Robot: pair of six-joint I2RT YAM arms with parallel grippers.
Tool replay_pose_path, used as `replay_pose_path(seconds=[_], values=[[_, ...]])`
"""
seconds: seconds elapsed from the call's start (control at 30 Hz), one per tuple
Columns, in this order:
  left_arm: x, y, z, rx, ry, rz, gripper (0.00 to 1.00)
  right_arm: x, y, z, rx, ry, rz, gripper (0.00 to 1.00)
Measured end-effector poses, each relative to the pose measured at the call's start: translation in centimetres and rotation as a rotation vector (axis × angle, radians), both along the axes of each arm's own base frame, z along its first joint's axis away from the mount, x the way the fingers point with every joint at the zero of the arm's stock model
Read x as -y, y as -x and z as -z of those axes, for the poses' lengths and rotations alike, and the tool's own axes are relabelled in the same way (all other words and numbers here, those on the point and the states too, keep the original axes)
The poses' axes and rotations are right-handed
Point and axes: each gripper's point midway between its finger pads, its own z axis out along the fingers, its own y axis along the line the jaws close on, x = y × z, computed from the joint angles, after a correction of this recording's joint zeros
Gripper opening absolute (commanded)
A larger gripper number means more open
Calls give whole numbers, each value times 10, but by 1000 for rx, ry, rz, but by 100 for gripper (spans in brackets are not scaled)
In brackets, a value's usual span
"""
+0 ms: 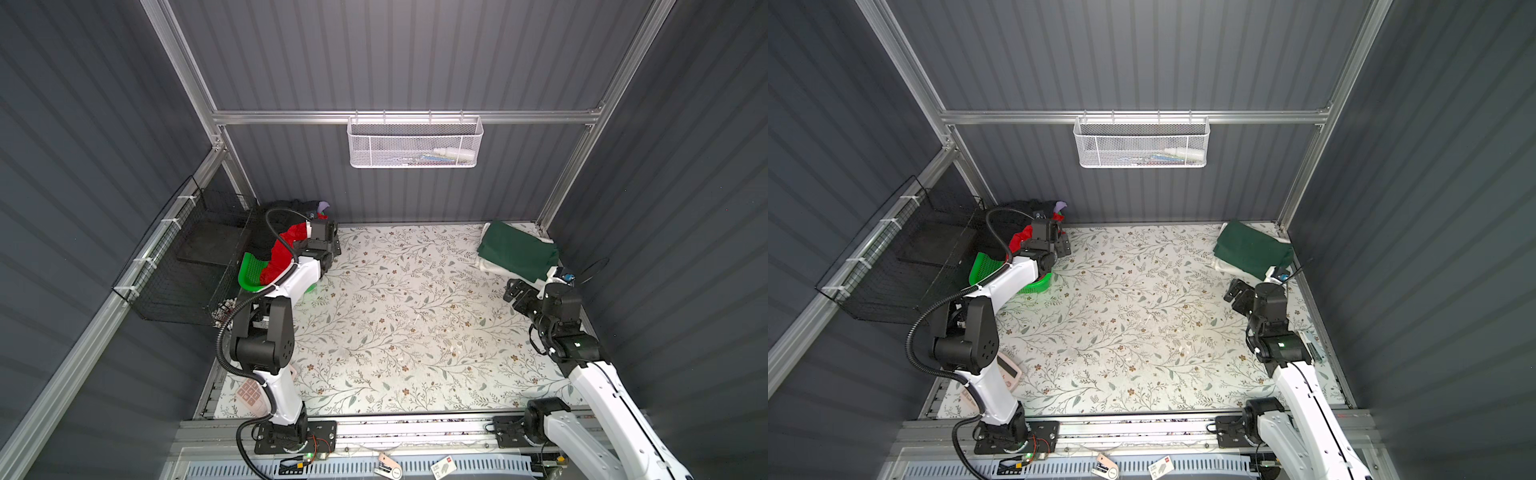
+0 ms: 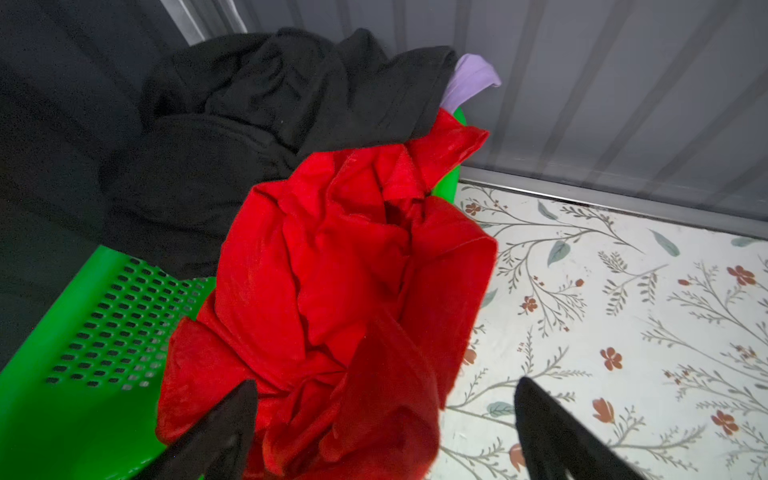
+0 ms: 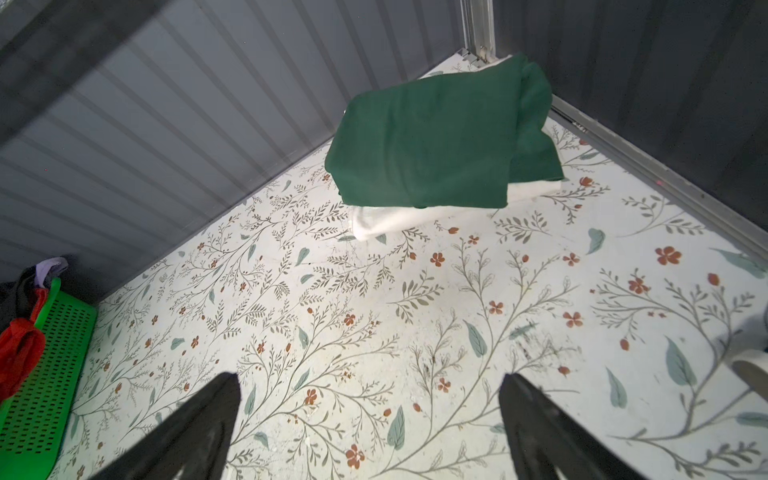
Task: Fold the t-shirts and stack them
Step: 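Reach the left gripper into the green basket and grasp the red t-shirt, then lift the red t-shirt with the left gripper while the right gripper reaches in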
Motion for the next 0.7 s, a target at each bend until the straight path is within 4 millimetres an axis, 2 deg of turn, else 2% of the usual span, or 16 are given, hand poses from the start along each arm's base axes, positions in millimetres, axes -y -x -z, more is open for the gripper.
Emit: replay_pose_path(seconds=[0.07, 0.17, 0.23, 0.3, 0.33, 0.5, 0.57, 0.6, 0.67, 0.7], values=[[-6, -6, 3, -5, 37, -9, 90, -3, 2, 3, -15, -14, -15, 99], [-12, -11, 10, -14, 82, -20, 82, -10, 2, 12, -52, -37, -45, 99], [-9, -11, 18, -32, 104, -13, 74, -14, 1, 18, -85, -47, -64, 99], [-6, -11, 25, -49, 115, -3, 71, -17, 0, 23, -112, -54, -77, 99], [-5, -11, 28, -57, 119, 1, 65, -18, -1, 25, -127, -56, -81, 99], [2, -23, 40, -80, 133, 28, 55, -22, 2, 36, -183, -72, -97, 99], [4, -25, 43, -85, 140, 37, 45, -23, 3, 37, -192, -78, -99, 99], [5, -26, 44, -87, 145, 38, 36, -24, 4, 38, -195, -81, -101, 99], [5, -25, 45, -91, 142, 42, 26, -25, 5, 38, -199, -88, -103, 99], [5, -25, 45, -91, 144, 42, 17, -25, 5, 39, -200, -90, -103, 99]])
